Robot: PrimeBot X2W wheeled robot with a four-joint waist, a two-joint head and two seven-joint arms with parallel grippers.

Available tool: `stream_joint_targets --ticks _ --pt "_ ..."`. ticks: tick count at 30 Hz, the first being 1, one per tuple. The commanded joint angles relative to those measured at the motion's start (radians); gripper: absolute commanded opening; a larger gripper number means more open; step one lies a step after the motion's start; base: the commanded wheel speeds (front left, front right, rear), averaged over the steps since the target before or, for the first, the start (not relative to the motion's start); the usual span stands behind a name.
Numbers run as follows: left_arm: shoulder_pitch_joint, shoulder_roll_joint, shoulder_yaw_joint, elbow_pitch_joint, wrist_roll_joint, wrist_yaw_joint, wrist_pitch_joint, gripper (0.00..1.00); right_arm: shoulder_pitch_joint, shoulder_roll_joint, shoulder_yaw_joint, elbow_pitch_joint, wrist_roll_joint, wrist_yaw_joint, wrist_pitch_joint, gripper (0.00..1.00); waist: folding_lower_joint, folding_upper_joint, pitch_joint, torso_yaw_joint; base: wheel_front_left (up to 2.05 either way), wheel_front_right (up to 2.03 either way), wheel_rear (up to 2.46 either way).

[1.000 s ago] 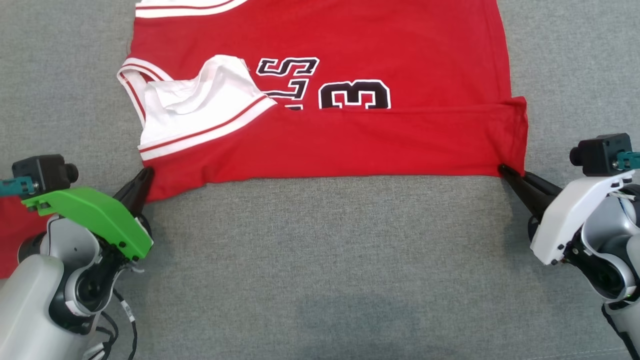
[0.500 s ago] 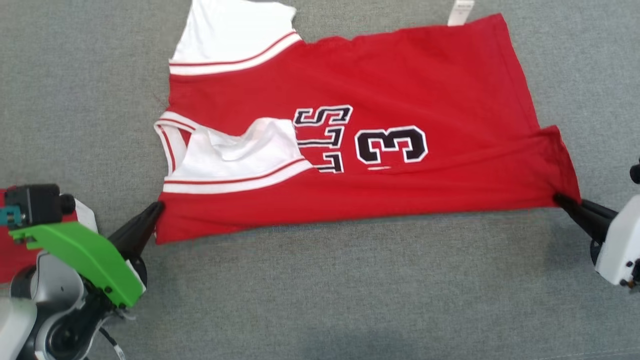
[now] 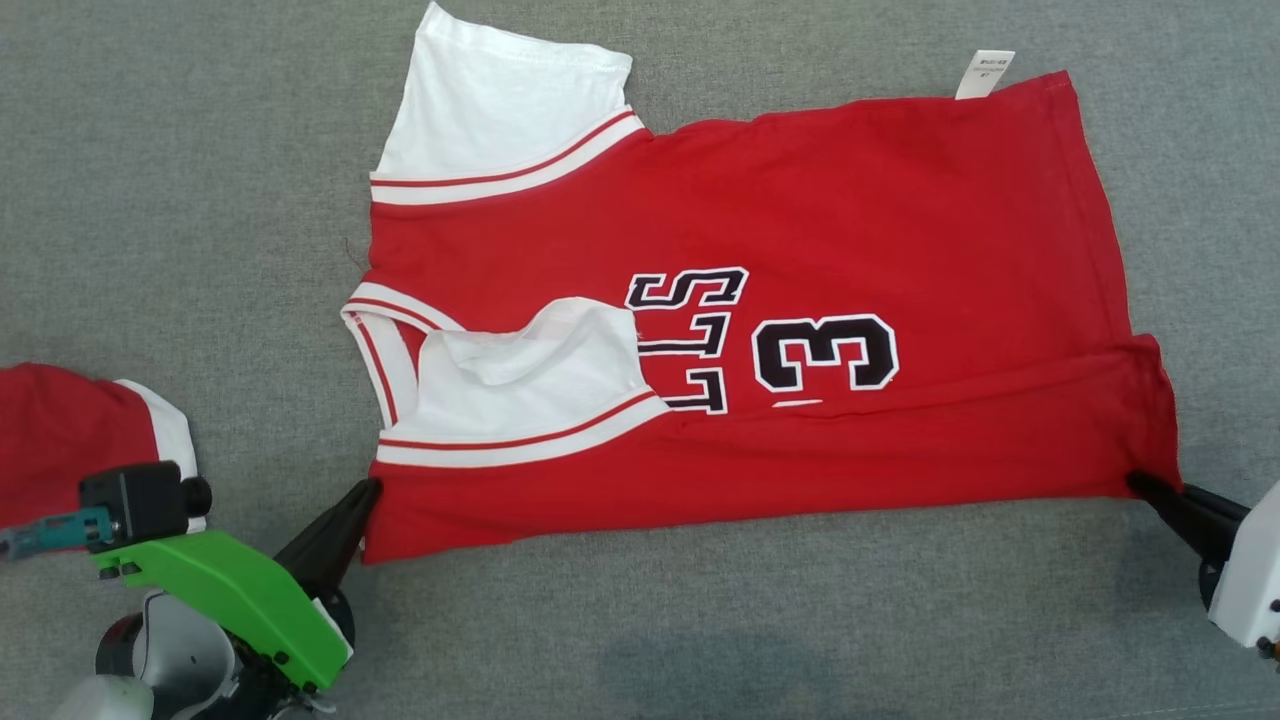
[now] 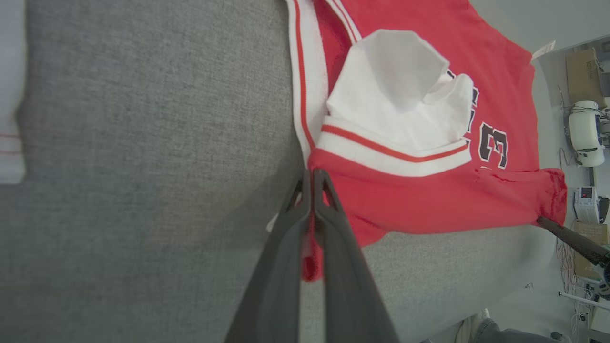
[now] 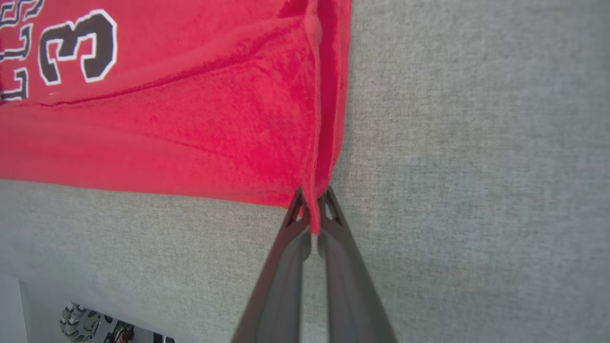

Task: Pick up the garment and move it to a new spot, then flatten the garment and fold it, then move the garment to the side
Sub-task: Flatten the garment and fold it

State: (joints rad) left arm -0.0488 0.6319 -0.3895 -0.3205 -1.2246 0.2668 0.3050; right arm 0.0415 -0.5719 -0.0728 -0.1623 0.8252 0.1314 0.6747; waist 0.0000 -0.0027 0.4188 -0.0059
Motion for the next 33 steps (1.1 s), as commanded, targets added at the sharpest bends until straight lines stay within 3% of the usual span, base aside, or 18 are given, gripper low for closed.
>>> stream_joint_targets --ticks 1,4,5,6,7,9,15,20,23,24,33 --pt "-0.038 -0.014 -0.007 0.025 0.022 -0.004 -0.009 0.0 0.012 0.011 0.009 0.01 -0.016 -0.001 -0.012 0.0 0.0 0.0027 0.005 0.003 0.0 0.0 0.0" --pt "-0.075 -0.041 -0.034 0.082 0.041 -0.007 -0.011 0.0 -0.003 0.022 0.041 0.025 -0.037 -0.001 -0.031 0.03 0.0 0.0027 0.011 -0.004 0.0 0.0 0.0" --pt "-0.086 -0.047 -0.036 0.1 0.047 0.0 -0.017 0.03 -0.016 0.023 0.049 0.03 -0.053 -0.001 -0.049 0.31 0.0 0.0027 0.012 -0.008 0.0 0.0 0.0" --pt "-0.092 -0.046 -0.042 0.114 0.057 0.002 -0.013 0.14 -0.027 0.025 0.055 0.037 -0.068 -0.001 -0.065 1.0 0.0 0.0027 0.013 -0.013 0.0 0.0 0.0" --pt "-0.093 -0.042 -0.048 0.124 0.065 0.005 -0.009 0.31 -0.035 0.027 0.061 0.045 -0.08 -0.001 -0.079 1.0 0.0 0.0027 0.013 -0.018 0.0 0.0 0.0" --pt "-0.087 -0.029 -0.048 0.131 0.076 0.011 -0.008 1.0 -0.055 0.022 0.069 0.056 -0.098 -0.001 -0.105 1.0 0.0 0.0027 0.013 -0.026 0.0 0.0 0.0" --pt "-0.07 0.076 -0.037 0.057 0.152 0.044 0.001 1.0 -0.142 -0.025 0.047 0.051 -0.135 -0.001 -0.182 1.0 0.0 0.0027 0.03 -0.041 0.0 0.0 0.0" --pt "-0.2 0.13 0.009 -0.026 0.192 0.067 0.032 1.0 -0.299 -0.045 0.038 0.044 -0.161 -0.001 -0.204 1.0 0.0 0.0027 0.089 -0.032 0.0 0.0 0.0" --pt "-0.408 0.099 0.003 0.008 0.151 0.039 0.133 1.0 -0.471 -0.057 0.082 0.079 -0.17 -0.001 -0.149 1.0 0.0 0.0027 0.166 -0.015 0.0 0.0 0.0" --pt "-0.408 0.099 0.003 0.008 0.151 0.039 0.133 1.0 -0.471 -0.057 0.082 0.079 -0.17 -0.001 -0.149 1.0 0.0 0.0027 0.166 -0.015 0.0 0.0 0.0" --pt "-0.931 -0.032 -0.111 0.267 0.133 -0.01 0.409 1.0 -0.836 -0.038 0.226 0.233 -0.206 -0.001 -0.044 1.0 0.0 0.0027 0.302 -0.03 0.0 0.0 0.0"
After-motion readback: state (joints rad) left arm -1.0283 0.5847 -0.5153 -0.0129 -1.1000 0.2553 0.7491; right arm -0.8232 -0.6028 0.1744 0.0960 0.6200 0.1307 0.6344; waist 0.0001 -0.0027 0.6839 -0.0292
